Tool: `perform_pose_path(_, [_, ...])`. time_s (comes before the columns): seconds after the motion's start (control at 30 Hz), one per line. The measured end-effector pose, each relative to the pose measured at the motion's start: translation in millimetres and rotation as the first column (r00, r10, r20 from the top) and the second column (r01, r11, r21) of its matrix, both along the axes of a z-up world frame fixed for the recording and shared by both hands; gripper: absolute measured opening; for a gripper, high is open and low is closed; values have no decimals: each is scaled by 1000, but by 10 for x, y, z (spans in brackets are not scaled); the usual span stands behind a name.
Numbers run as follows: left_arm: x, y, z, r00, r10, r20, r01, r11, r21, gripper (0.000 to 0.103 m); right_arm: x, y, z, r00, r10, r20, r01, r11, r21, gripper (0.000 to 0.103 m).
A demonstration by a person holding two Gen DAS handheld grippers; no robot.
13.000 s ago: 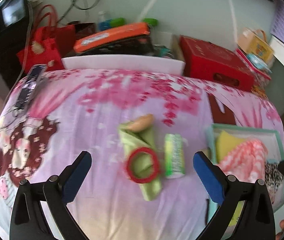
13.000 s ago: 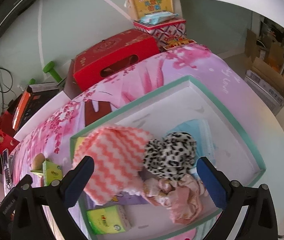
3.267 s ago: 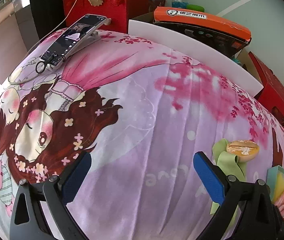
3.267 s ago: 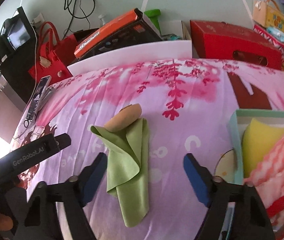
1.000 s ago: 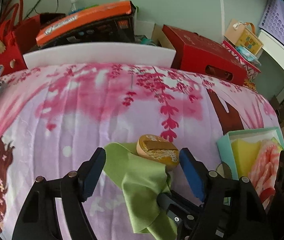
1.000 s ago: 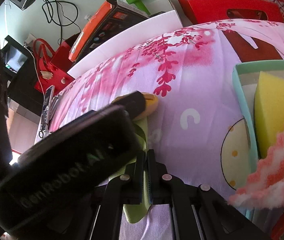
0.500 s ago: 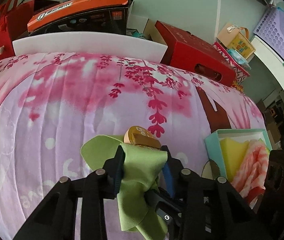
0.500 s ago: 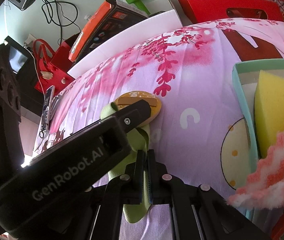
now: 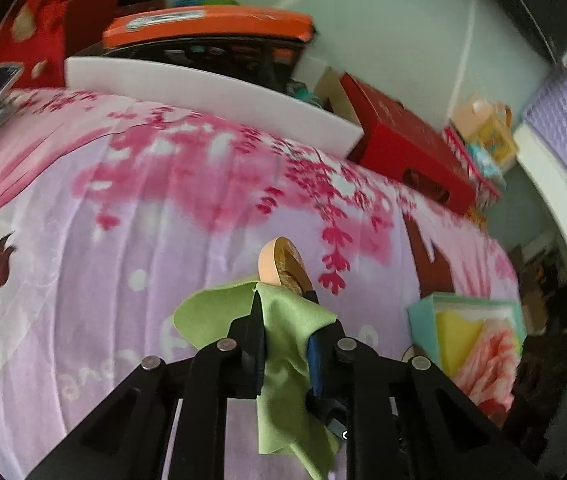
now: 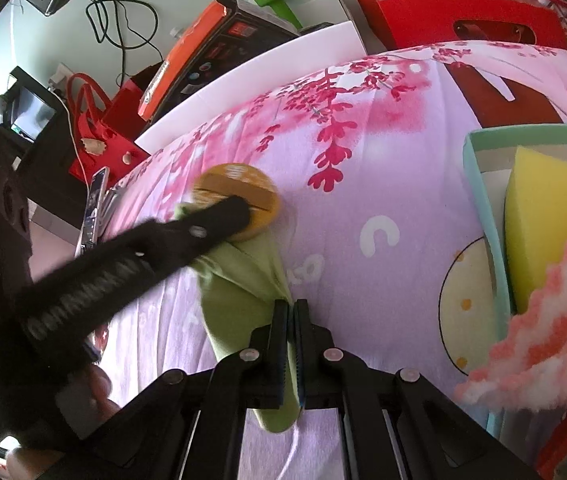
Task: Organize soft objects
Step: 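Close the left gripper on the green cloth while the right gripper opens and releases it, then grasp the gold round compact with the left gripper while the right gripper grasps the green cloth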
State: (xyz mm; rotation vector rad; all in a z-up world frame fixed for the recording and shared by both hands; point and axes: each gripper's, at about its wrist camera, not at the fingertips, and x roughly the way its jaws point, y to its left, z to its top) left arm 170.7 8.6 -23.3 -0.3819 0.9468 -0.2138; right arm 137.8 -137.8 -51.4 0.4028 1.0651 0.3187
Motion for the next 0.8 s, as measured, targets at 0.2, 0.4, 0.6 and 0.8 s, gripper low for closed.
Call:
perform_pose_path(0.2, [-101, 201, 40, 996, 84, -26, -85, 996, -40, 17, -22, 11, 27, 1000, 4, -3, -4, 999, -42, 0])
perform_pose_path(0.4, [-276, 395, 89, 985, 157, -77, -166, 978, -127, 17, -82, -50, 68, 1000, -8, -10, 7, 997, -71, 0])
perform_pose_path(0.6, [-454, 510, 102, 963, 233, -136, -251, 960, -127, 17, -157, -102, 147, 1000, -12, -7, 11, 998, -64, 1])
perform_pose_path(0.8, [-566, 630, -66, 934, 277, -224, -305, 947, -103, 19, -226, 51, 239, 999, 46, 18, -45, 997, -61, 2])
